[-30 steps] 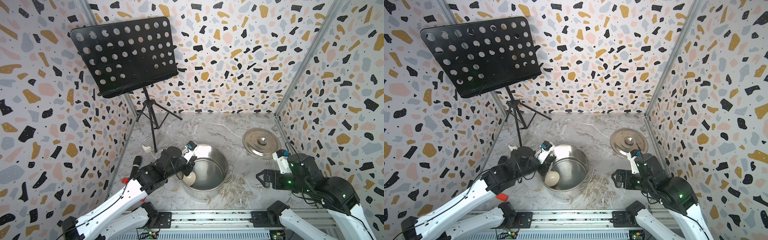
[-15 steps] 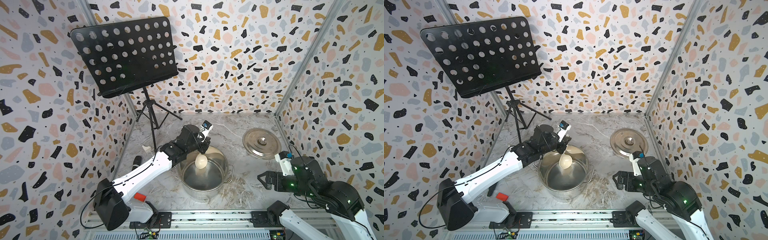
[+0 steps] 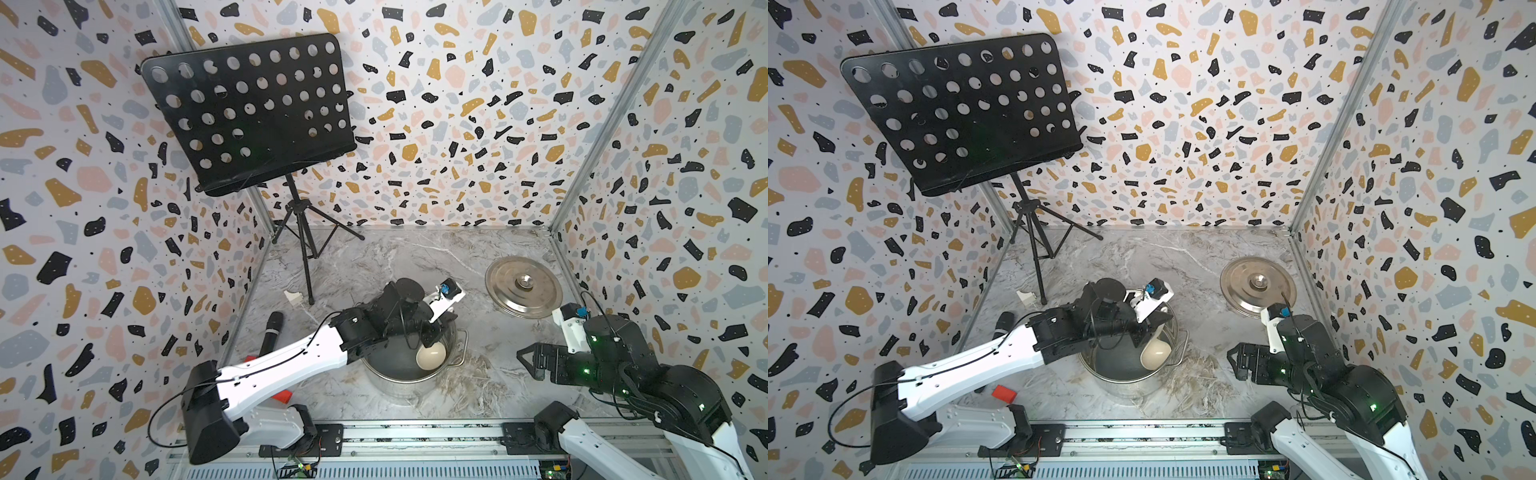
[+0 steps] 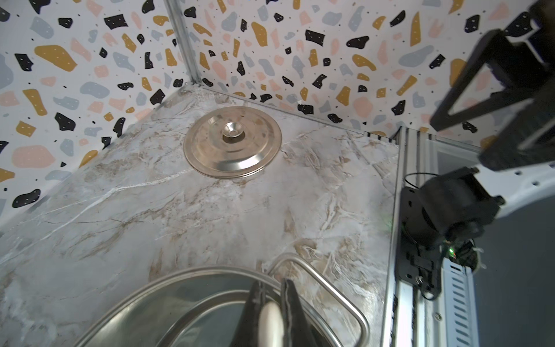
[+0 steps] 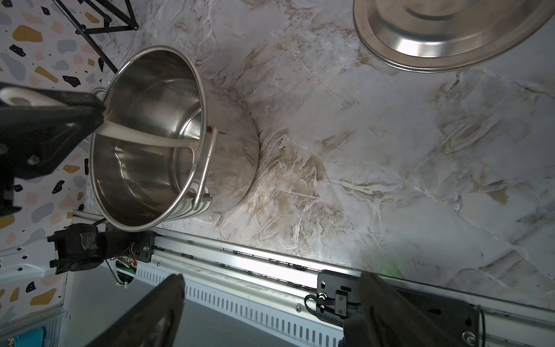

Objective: Stir the soup with a spoon
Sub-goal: Stir the soup in the pan with a stick.

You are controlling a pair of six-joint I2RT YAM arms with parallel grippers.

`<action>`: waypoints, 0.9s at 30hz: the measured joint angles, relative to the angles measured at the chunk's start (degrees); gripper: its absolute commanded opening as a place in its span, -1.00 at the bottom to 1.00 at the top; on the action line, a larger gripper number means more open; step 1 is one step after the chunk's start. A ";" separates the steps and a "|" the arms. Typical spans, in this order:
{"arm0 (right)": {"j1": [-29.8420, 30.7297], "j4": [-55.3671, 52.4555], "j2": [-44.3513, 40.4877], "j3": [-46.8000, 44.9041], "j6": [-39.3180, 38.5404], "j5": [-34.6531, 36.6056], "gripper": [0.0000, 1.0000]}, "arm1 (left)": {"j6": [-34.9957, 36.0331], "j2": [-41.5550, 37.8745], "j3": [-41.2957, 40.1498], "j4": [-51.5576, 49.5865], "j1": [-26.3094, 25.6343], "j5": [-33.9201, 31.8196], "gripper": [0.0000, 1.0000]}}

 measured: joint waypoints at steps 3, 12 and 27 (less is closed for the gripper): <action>0.00 0.02 0.35 -0.02 0.02 0.02 0.90 | 0.00 -5.53 -4.39 -2.36 -1.31 -0.33 -1.00; 0.00 1.55 2.16 -0.20 0.02 -0.11 0.90 | 0.48 -15.80 -11.63 -10.25 -0.79 -5.05 -1.00; 0.00 2.73 2.01 -1.31 0.00 -0.31 0.92 | -0.26 -13.31 -12.13 -6.01 18.03 -5.35 -1.00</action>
